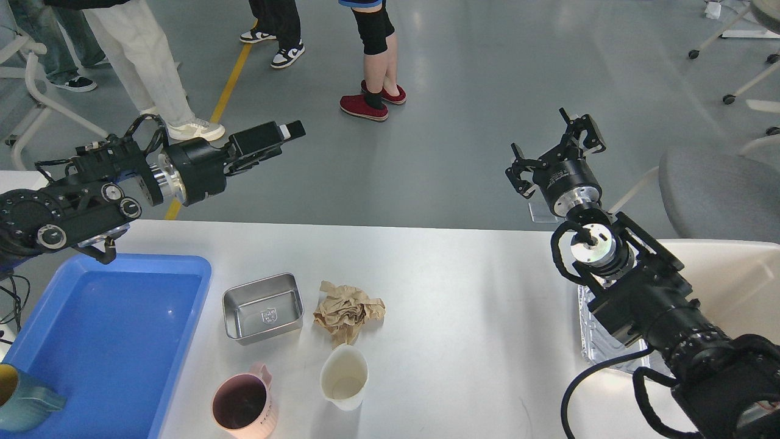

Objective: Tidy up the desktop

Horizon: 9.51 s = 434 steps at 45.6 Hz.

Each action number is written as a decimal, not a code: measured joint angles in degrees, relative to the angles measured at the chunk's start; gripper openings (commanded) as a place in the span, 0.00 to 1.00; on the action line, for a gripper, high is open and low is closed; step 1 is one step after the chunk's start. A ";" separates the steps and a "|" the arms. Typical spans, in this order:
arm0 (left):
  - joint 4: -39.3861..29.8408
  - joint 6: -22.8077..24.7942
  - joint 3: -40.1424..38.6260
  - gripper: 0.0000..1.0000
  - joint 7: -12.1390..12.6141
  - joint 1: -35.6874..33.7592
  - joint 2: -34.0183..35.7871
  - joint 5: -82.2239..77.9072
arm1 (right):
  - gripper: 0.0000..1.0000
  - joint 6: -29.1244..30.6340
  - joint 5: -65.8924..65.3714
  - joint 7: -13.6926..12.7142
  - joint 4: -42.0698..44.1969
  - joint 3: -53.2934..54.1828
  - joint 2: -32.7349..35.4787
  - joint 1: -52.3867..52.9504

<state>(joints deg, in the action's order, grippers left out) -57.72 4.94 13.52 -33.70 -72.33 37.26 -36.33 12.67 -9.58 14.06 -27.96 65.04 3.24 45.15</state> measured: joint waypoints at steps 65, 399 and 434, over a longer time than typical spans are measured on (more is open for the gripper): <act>-36.24 20.97 16.00 0.96 3.50 -18.97 57.59 -29.00 | 1.00 -0.19 -2.73 0.09 0.38 -0.19 -4.52 -0.47; -28.99 6.49 -0.16 0.00 -1.66 4.06 57.93 -42.09 | 1.00 -0.28 -4.22 0.00 -0.34 -0.18 -5.61 0.64; -24.92 -0.50 8.29 0.00 1.70 14.14 52.70 -45.23 | 1.00 -0.06 -4.22 0.00 -0.23 -0.18 -5.10 -0.19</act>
<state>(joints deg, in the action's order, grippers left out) -82.64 4.44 21.80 -32.00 -58.19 89.96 -81.57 12.60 -13.80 14.06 -28.19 64.86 -1.86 44.96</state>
